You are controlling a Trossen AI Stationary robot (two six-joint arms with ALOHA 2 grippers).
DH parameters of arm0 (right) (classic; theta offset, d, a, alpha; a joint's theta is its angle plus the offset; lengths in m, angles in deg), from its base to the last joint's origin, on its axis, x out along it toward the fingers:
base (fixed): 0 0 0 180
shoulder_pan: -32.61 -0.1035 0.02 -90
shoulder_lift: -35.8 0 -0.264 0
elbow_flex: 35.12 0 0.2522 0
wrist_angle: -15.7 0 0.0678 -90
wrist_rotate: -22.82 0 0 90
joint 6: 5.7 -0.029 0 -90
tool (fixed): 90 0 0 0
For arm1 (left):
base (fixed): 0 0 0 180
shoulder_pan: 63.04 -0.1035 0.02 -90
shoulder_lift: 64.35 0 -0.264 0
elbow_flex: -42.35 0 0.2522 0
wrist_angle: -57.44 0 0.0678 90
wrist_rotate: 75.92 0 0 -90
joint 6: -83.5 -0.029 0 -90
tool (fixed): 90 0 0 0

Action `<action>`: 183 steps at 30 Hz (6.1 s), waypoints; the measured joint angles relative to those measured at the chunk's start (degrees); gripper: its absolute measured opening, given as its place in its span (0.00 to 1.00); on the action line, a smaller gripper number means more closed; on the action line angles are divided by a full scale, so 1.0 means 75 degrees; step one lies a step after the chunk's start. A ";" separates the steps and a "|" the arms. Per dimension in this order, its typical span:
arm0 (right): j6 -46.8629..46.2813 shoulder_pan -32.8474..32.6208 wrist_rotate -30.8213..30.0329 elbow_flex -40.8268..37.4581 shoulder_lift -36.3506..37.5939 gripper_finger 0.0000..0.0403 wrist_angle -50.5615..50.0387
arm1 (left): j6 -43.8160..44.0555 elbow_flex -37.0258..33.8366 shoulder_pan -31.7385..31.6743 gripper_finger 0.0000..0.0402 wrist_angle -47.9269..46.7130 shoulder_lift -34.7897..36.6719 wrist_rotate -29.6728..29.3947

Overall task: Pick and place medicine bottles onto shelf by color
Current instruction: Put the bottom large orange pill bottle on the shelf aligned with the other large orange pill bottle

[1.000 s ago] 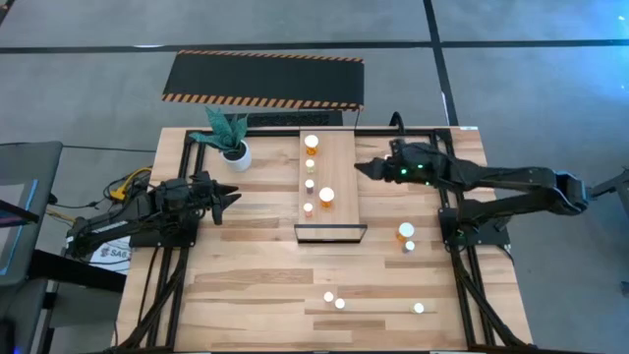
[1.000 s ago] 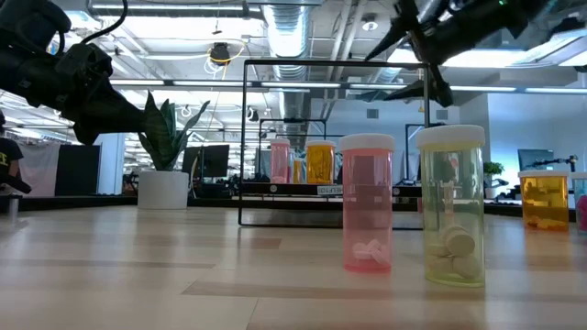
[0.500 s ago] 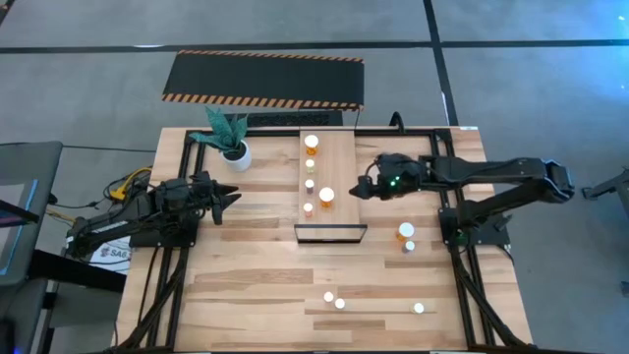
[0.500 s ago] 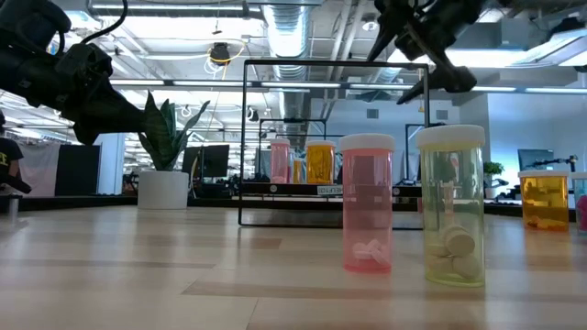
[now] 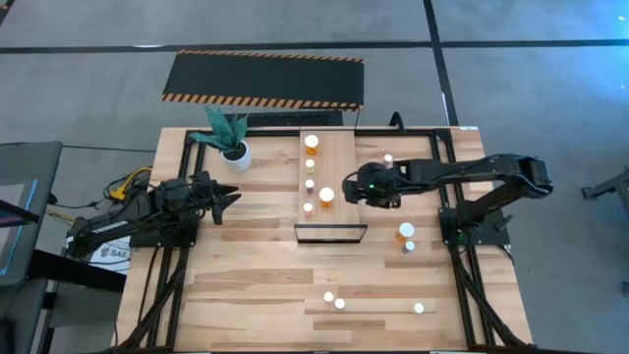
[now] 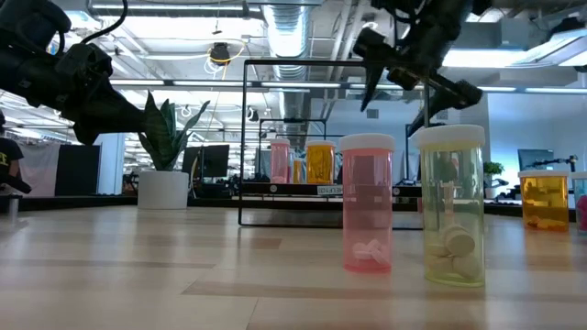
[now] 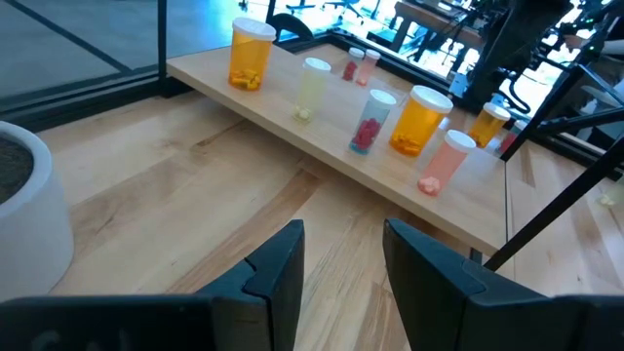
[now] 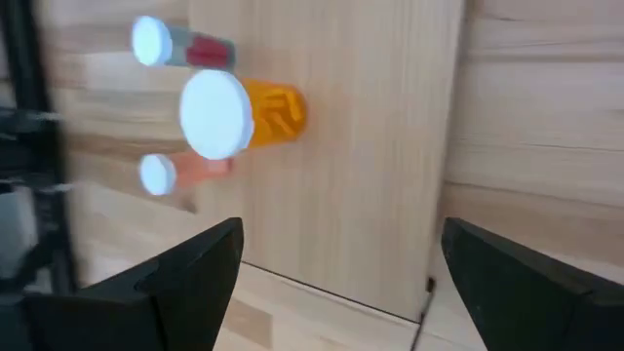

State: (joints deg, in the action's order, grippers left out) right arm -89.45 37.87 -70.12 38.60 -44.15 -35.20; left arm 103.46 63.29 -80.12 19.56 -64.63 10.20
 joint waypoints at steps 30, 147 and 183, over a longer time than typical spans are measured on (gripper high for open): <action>0.6605 0.0485 -0.0026 0.5300 -0.4212 0.93 -0.3874 | 0.0000 0.0000 0.0002 0.32 0.0000 0.0000 0.0003; 0.7813 0.1992 -0.0201 0.4732 -0.4746 0.55 -0.1987 | 0.0000 0.0000 0.0003 0.32 0.0000 0.0000 0.0000; 1.1163 0.3048 -0.0213 0.5108 -0.4880 0.55 -0.1001 | 0.0000 0.0000 0.0000 0.32 0.0000 0.0000 0.0003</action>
State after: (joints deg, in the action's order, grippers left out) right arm -5.73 60.73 -71.71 76.92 -80.75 -42.71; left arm 103.46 63.29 -80.12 19.56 -64.63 10.22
